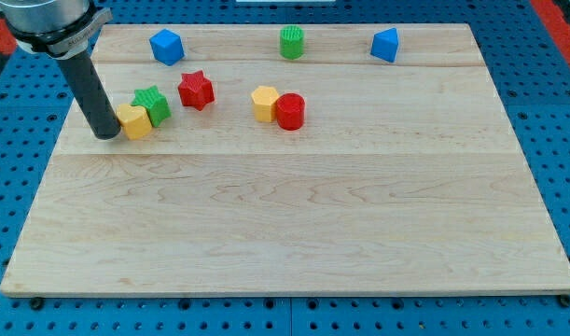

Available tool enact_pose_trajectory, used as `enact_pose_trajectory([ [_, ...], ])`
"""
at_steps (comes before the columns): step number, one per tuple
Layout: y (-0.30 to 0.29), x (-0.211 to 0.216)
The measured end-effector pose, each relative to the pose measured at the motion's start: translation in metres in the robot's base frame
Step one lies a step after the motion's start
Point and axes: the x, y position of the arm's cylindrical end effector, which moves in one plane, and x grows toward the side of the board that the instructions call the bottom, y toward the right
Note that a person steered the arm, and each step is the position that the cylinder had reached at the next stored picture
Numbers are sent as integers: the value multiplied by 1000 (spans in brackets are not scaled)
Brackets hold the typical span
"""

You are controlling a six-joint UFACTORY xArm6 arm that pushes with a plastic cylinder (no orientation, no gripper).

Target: Move green star along with yellow heart towards red star

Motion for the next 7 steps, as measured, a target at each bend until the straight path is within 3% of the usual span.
enact_pose_trajectory([
  [7, -45, -26],
])
